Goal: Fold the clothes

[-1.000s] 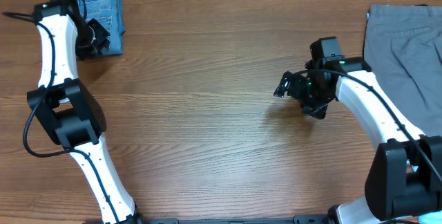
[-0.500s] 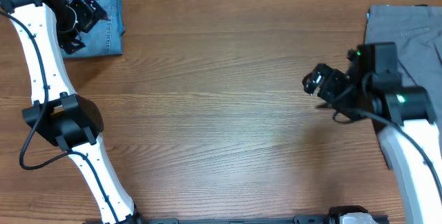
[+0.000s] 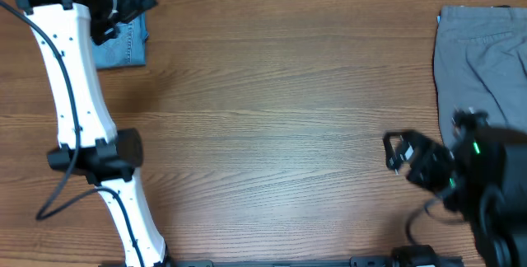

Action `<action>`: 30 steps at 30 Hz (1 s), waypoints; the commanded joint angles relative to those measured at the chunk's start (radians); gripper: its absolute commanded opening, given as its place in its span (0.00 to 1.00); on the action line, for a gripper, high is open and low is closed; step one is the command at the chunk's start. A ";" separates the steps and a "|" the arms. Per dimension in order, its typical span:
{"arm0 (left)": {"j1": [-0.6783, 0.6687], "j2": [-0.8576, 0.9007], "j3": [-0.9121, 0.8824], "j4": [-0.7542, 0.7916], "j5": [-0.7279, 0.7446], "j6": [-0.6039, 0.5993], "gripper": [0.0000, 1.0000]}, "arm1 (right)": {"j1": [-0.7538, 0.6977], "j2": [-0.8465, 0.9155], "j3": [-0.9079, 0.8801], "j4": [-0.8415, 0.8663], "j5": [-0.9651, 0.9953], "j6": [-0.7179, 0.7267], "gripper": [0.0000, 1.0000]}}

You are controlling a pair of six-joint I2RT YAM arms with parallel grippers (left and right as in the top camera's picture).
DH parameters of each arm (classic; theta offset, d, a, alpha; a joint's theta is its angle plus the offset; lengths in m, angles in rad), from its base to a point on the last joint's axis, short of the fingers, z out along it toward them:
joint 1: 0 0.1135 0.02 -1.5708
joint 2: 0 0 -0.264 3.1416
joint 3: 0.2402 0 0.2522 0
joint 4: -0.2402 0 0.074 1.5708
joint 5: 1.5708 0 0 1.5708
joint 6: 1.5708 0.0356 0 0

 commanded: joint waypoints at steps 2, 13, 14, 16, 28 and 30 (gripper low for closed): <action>-0.124 -0.127 0.035 -0.005 -0.077 0.019 1.00 | 0.006 -0.148 0.014 -0.074 0.101 -0.006 1.00; -0.379 -0.176 0.032 -0.005 -0.309 -0.030 1.00 | 0.006 -0.259 0.014 -0.105 0.162 -0.005 1.00; -0.387 -0.176 0.032 -0.005 -0.323 -0.030 1.00 | 0.006 -0.259 0.014 -0.097 0.162 -0.005 1.00; -0.398 -0.176 0.032 -0.005 -0.341 -0.030 1.00 | 0.006 -0.259 0.014 -0.088 0.162 -0.005 1.00; -0.398 -0.176 0.032 -0.005 -0.333 -0.031 1.00 | 0.006 -0.259 0.014 -0.091 0.162 -0.005 1.00; -0.398 -0.176 0.032 -0.005 -0.333 -0.031 1.00 | 0.006 -0.259 0.014 -0.091 0.162 -0.005 1.00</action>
